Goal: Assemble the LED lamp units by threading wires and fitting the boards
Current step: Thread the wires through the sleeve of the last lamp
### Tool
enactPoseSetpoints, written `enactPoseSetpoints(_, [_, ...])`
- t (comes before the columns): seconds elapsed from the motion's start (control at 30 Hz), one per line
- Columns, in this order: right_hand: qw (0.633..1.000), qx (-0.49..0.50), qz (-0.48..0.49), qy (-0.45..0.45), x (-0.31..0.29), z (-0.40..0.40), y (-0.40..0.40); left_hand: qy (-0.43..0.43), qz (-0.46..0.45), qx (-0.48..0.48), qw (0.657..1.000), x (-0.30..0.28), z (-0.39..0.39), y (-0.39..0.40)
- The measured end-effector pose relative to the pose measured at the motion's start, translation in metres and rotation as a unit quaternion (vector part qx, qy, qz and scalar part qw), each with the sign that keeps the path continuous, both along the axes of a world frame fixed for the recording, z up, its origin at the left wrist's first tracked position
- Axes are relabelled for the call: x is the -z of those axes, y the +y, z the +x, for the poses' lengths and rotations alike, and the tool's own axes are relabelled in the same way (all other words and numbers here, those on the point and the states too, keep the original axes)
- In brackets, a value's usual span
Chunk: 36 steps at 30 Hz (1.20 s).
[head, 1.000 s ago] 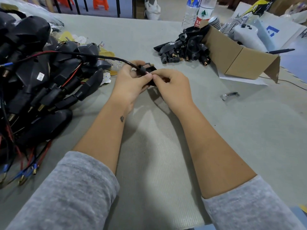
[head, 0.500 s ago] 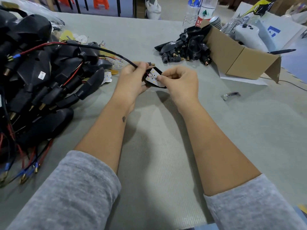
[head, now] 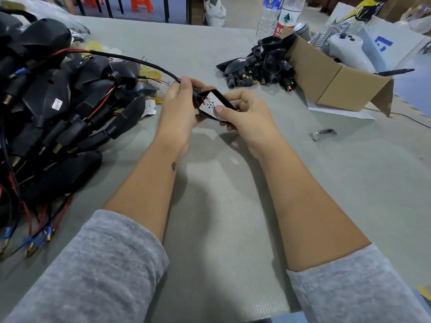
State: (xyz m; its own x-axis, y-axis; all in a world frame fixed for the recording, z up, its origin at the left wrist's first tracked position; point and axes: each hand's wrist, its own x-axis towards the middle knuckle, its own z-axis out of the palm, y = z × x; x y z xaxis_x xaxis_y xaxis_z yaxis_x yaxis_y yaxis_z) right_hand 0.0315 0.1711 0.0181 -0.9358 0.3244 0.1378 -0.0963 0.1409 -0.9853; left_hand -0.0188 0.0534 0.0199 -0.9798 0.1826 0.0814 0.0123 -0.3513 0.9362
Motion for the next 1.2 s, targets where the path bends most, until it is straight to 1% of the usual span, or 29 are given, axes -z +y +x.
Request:
enactPoseSetpoints(0.07, [0.998,0.003,-0.054,0.013,0.001,-0.001,0.003,0.000,0.010,0.020,1.000,0.000,0.000,0.000])
enactPoseSetpoints(0.13, [0.997,0.008,-0.081,0.010,0.002,-0.001,0.005,0.025,-0.017,0.038,0.999,0.002,0.001,0.000])
enactPoseSetpoints(0.27, [0.999,0.007,-0.037,-0.014,0.002,-0.001,0.002,0.030,-0.038,0.030,0.998,0.002,0.003,-0.003])
enactPoseSetpoints(0.3, [0.999,-0.002,-0.039,-0.025,-0.001,-0.001,0.001,0.025,-0.042,0.031,0.998,0.000,0.003,-0.005])
enactPoseSetpoints(0.33, [0.997,-0.013,-0.063,-0.040,-0.003,-0.001,0.000,0.017,-0.049,0.046,0.998,-0.002,0.003,-0.007])
enactPoseSetpoints(0.4, [0.984,-0.031,-0.161,-0.066,-0.009,0.000,0.001,0.004,-0.081,0.131,0.988,-0.004,0.004,-0.013])
enactPoseSetpoints(0.43, [0.977,-0.039,-0.199,-0.071,-0.011,0.000,0.001,0.003,-0.111,0.190,0.975,-0.005,0.006,-0.016])
enactPoseSetpoints(0.47, [0.973,-0.048,-0.213,-0.072,-0.011,0.001,0.000,0.007,-0.148,0.247,0.958,-0.005,0.007,-0.018])
enactPoseSetpoints(0.53, [0.979,-0.062,-0.181,-0.070,-0.010,0.003,-0.002,0.027,-0.208,0.330,0.920,-0.004,0.011,-0.018])
enactPoseSetpoints(0.6, [0.991,-0.052,-0.112,-0.056,-0.007,0.003,-0.005,0.032,-0.234,0.351,0.906,-0.002,0.012,-0.014])
enactPoseSetpoints(0.67, [0.998,-0.026,-0.037,-0.040,-0.005,0.001,-0.006,0.023,-0.253,0.338,0.906,-0.001,0.011,-0.011])
enactPoseSetpoints(0.73, [0.999,0.019,0.016,-0.032,-0.004,-0.001,-0.006,0.018,-0.271,0.325,0.906,0.001,0.009,-0.010])
enactPoseSetpoints(0.83, [0.996,0.076,0.047,-0.025,-0.002,-0.002,-0.005,0.029,-0.292,0.295,0.909,0.002,0.006,-0.010])
enactPoseSetpoints(0.93, [0.992,0.104,0.064,-0.007,-0.003,-0.003,-0.006,0.039,-0.291,0.273,0.916,0.001,0.009,-0.007])
enactPoseSetpoints(1.0, [0.993,0.108,0.046,0.008,-0.003,-0.003,-0.008,0.042,-0.292,0.261,0.919,-0.001,0.011,-0.006])
enactPoseSetpoints(1.07, [0.995,0.089,0.036,0.015,-0.005,-0.003,-0.008,0.030,-0.284,0.242,0.927,-0.005,0.011,-0.008])
enactPoseSetpoints(1.13, [0.996,0.060,0.073,0.001,-0.006,-0.003,-0.008,0.020,-0.270,0.190,0.944,-0.006,0.007,-0.011])
enactPoseSetpoints(1.2, [0.990,0.032,0.133,-0.024,-0.006,-0.002,-0.009,0.016,-0.265,0.103,0.958,-0.003,0.001,-0.011])
